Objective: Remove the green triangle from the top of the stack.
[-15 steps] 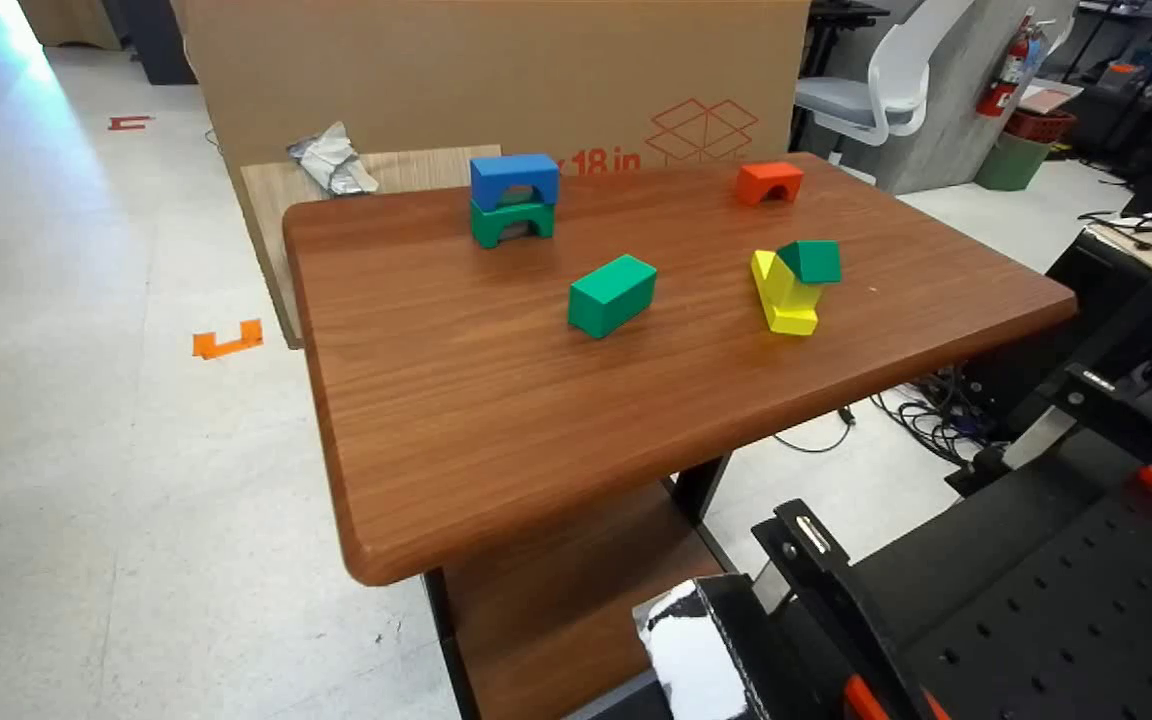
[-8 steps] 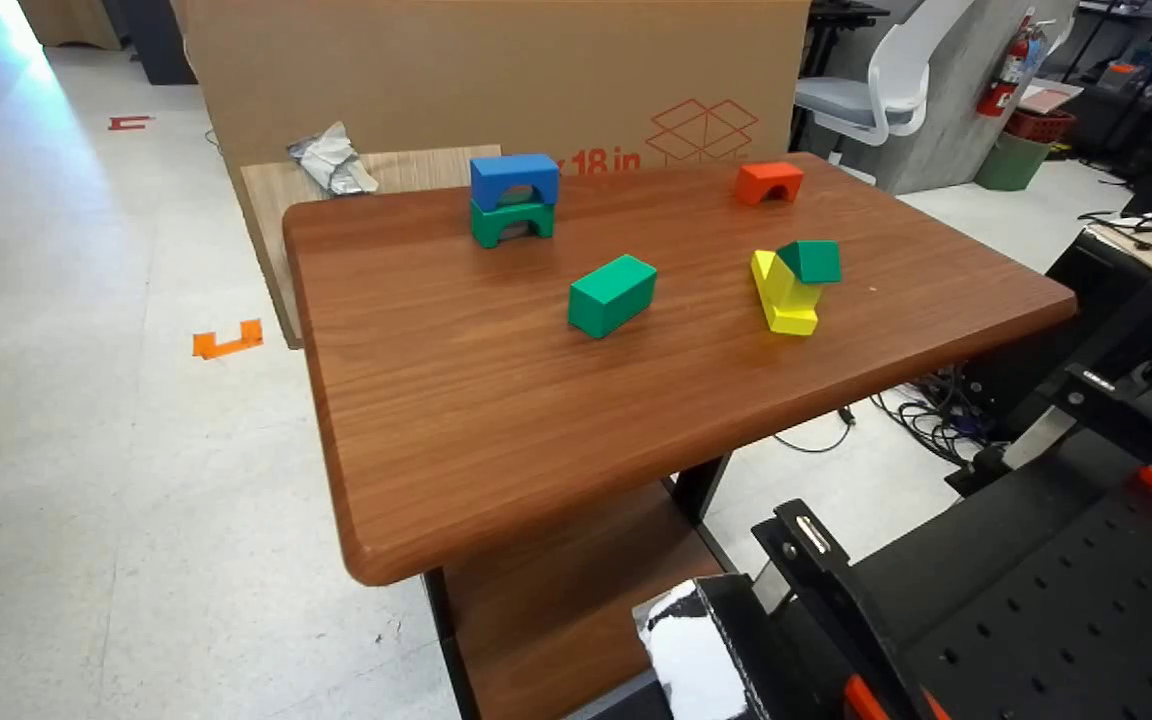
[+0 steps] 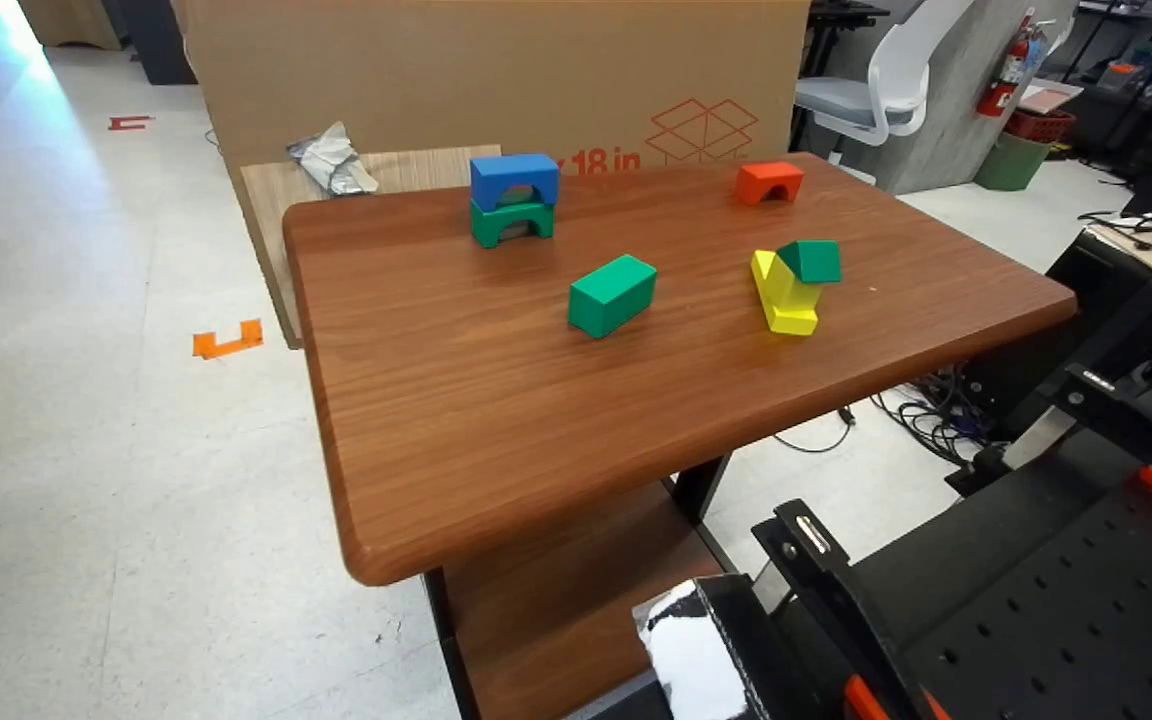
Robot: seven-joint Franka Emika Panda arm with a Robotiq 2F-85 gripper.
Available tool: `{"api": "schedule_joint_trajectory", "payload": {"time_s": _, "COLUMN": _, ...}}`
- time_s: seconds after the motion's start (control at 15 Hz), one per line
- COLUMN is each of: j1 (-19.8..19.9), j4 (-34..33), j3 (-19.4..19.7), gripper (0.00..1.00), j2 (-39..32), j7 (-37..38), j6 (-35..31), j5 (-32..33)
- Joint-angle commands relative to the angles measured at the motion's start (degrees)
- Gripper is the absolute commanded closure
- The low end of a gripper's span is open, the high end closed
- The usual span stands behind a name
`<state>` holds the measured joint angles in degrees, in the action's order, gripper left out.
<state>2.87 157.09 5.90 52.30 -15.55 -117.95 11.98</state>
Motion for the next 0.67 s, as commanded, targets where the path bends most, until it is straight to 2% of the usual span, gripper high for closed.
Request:
{"api": "schedule_joint_trajectory", "payload": {"time_s": 0.0, "j1": -0.8, "j4": -0.6, "j3": 0.7, "gripper": 0.0, "j2": -1.6, "j7": -0.5, "j6": 0.1, "j5": 0.3}}
{"api": "schedule_joint_trajectory", "payload": {"time_s": 0.33, "j1": -1.9, "j4": -1.6, "j3": 0.7, "gripper": 0.0, "j2": -10.3, "j7": -1.2, "j6": -4.1, "j5": 0.5}}
{"api": "schedule_joint_trajectory", "payload": {"time_s": 0.6, "j1": -3.8, "j4": -4.4, "j3": 0.6, "gripper": 0.0, "j2": -21.3, "j7": -3.4, "j6": -7.3, "j5": -0.4}}
